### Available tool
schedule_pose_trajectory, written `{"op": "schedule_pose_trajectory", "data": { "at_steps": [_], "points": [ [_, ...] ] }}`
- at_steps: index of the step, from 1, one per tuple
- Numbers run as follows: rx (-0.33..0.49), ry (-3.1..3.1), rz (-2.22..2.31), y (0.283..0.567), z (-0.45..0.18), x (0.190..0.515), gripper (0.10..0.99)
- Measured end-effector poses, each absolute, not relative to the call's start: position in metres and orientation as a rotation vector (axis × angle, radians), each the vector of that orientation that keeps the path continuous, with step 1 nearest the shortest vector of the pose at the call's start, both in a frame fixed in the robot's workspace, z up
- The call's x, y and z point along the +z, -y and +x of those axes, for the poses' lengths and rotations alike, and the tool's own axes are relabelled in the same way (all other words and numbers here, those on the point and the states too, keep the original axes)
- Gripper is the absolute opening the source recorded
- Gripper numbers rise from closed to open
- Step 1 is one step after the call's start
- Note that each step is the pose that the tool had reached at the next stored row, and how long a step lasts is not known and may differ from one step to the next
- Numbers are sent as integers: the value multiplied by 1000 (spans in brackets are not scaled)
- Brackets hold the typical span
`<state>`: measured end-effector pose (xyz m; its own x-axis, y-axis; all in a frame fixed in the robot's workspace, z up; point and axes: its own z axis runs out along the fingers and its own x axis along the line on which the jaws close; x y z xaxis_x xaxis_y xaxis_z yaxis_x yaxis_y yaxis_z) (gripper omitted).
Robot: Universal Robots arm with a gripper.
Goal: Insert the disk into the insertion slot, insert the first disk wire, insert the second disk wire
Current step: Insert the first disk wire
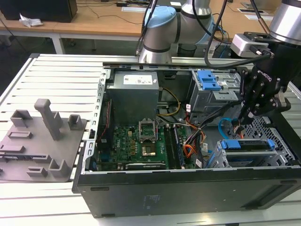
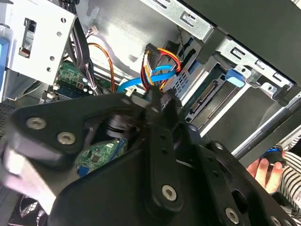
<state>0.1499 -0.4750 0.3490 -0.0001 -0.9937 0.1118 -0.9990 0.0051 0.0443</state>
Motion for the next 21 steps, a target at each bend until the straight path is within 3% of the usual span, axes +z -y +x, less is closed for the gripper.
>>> {"op": "schedule_pose_trajectory", "data": {
  "at_steps": [1,8,21],
  "points": [
    [74,2145,2139,475,150,349,173],
    [79,2142,2136,476,150,349,173],
    [48,2156,2152,512,150,349,173]
  ]
}}
